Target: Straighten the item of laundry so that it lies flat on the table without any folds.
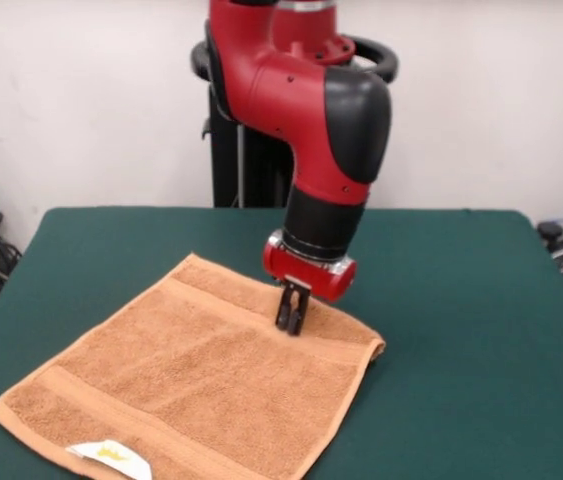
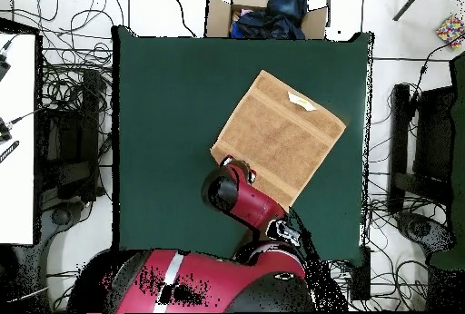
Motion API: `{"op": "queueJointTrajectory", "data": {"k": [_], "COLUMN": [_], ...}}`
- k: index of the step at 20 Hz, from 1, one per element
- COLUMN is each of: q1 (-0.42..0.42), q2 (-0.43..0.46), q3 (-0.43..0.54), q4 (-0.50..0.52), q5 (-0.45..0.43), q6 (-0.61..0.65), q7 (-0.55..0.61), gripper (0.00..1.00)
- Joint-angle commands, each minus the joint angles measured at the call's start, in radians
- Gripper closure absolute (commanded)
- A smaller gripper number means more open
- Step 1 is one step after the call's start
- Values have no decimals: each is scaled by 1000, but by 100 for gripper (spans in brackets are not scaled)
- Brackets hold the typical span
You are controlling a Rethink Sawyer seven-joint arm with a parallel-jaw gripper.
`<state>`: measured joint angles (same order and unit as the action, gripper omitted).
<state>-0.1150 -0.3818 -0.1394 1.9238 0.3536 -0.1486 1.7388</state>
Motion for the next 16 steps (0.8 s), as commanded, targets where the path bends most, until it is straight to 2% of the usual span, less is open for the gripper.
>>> {"op": "queueJointTrajectory", "data": {"k": [1,8,16], "q1": [59,80,84], "q2": [8,-16,32], "q3": [50,27,-6], "q4": [118,138,42], "q5": [86,117,99], "q6": [191,251,233], "q7": [273,255,210], "gripper": [100,100,100]}}
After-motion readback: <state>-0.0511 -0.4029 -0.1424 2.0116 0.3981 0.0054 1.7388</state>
